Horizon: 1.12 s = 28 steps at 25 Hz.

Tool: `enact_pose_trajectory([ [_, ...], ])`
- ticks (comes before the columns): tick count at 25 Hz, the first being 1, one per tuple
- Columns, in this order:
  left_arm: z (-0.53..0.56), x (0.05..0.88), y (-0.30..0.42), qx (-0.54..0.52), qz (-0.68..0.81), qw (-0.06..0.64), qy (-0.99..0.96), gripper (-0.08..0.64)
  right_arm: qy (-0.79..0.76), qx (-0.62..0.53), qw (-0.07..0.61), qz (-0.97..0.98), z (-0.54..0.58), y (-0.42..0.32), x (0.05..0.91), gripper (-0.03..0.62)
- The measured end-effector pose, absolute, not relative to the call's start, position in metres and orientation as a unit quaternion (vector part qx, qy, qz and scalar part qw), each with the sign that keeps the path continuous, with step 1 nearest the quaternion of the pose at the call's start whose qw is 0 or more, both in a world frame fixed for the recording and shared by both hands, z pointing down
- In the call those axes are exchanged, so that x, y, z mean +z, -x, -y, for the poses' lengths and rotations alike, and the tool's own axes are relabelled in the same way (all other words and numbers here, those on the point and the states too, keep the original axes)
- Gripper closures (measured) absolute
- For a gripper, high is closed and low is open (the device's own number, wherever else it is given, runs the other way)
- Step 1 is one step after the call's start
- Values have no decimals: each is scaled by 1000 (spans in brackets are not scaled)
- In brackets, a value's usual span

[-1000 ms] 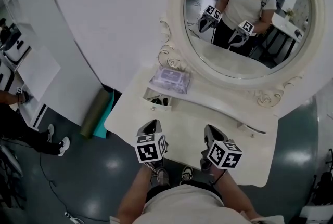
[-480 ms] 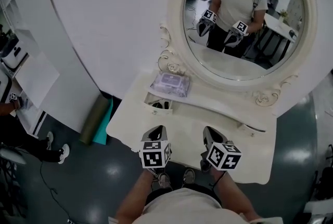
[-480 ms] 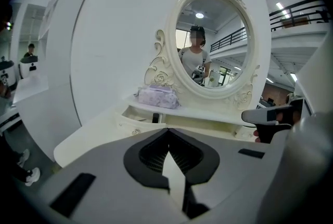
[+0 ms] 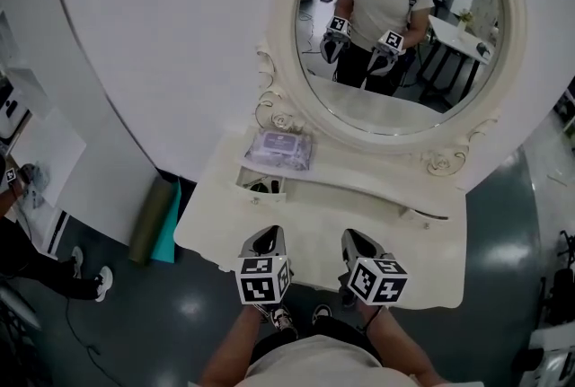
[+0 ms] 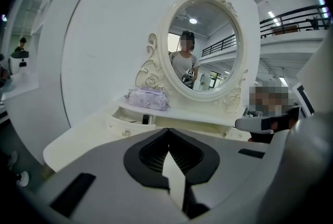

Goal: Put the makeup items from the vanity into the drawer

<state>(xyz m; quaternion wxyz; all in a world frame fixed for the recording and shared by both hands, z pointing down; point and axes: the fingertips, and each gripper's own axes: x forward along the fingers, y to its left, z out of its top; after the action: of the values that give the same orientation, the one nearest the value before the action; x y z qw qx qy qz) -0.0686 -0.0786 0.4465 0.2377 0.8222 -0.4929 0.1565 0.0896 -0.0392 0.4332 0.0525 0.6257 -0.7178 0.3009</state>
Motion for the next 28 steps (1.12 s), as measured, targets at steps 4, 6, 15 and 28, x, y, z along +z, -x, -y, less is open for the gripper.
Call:
enact_pose_trajectory([
  [4,73,452,66,159,505,246,-812,549,-620,308,59,719,36,-100,439,577],
  [6,71,450,63,156,508,248,-810,549,-617,303,58,724,37,-104,435,577],
  [15,73,445,49,152,516,245,-807,549,-607,299,49,734,41,-112,429,575],
  [28,76,447,50,150,520,247,-804,549,-612,288,66,733,40,-116,431,577],
])
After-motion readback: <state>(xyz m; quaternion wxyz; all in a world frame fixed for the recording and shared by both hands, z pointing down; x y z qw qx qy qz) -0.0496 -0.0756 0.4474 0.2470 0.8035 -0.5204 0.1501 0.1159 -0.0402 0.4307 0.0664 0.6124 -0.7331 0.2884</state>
